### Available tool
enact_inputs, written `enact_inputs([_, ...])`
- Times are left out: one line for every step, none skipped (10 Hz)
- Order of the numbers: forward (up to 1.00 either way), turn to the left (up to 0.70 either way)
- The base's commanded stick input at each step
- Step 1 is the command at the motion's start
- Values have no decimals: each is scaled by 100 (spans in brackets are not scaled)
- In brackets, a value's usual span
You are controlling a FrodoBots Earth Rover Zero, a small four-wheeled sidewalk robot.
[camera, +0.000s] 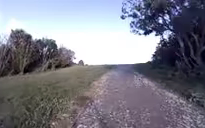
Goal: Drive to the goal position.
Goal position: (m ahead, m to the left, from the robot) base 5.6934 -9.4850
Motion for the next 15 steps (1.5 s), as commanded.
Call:
enact_inputs([50, 0])
enact_inputs([50, 0])
enact_inputs([50, 0])
enact_inputs([50, 0])
enact_inputs([50, 0])
enact_inputs([50, 0])
enact_inputs([50, 0])
enact_inputs([50, 0])
enact_inputs([50, 0])
enact_inputs([50, 0])
enact_inputs([50, 0])
enact_inputs([50, 0])
enact_inputs([50, 0])
enact_inputs([50, 0])
enact_inputs([50, 0])
